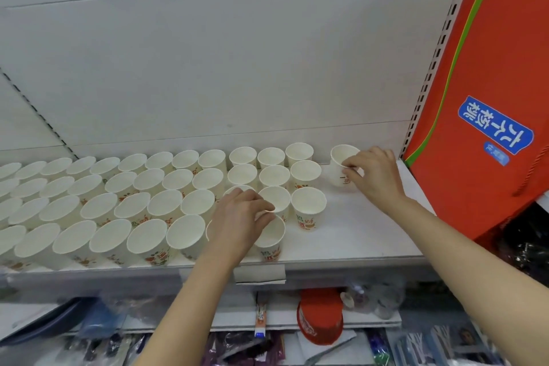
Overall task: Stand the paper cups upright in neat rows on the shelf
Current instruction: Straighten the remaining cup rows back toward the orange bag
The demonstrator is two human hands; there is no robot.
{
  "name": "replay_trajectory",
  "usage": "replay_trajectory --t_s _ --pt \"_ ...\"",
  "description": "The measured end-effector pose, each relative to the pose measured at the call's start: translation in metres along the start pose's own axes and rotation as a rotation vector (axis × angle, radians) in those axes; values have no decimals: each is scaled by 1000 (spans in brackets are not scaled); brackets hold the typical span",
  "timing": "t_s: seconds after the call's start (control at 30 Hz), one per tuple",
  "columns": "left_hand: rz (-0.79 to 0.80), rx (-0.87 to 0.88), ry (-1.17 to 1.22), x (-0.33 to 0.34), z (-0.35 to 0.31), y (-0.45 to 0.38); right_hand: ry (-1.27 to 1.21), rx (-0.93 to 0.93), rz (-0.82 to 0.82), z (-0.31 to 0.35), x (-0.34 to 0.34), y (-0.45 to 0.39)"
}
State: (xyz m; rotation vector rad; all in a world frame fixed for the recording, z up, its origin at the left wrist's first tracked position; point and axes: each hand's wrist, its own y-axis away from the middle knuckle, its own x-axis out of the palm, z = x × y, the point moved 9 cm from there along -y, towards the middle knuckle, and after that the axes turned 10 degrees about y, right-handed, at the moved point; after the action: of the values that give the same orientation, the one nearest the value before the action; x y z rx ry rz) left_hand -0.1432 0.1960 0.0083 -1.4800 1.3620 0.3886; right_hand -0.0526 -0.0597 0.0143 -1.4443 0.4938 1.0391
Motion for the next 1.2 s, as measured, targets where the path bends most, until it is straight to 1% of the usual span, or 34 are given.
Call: replay_trajectory --t_s 0.17,0.27,0.37,0.57,0.67,0.8,0.93,1.13,1.2 --pt "-29 2 46 -9 -5 16 -104 -51 -108 25 -54 69" --pt "-28 -37 47 -12 0 33 -181 -73 -125 45 -66 100" --pt "8 -76 75 -13 8 44 -250 -68 -88 65 -62 114" --pt "59 -55 151 -20 -2 45 -371 -19 -17 94 -45 122" --pt "138 -29 77 -18 -3 44 -391 -21 31 103 -38 120" --pt "202 -19 7 -13 -1 42 -354 -32 54 107 -35 114" --pt "202 -11 -9 -13 -2 39 -299 -16 52 112 -35 109" --pt "178 -18 62 -9 -2 39 -164 -56 75 127 -27 110" --pt "161 0 98 -11 -9 36 -178 -41 89 125 -25 113"
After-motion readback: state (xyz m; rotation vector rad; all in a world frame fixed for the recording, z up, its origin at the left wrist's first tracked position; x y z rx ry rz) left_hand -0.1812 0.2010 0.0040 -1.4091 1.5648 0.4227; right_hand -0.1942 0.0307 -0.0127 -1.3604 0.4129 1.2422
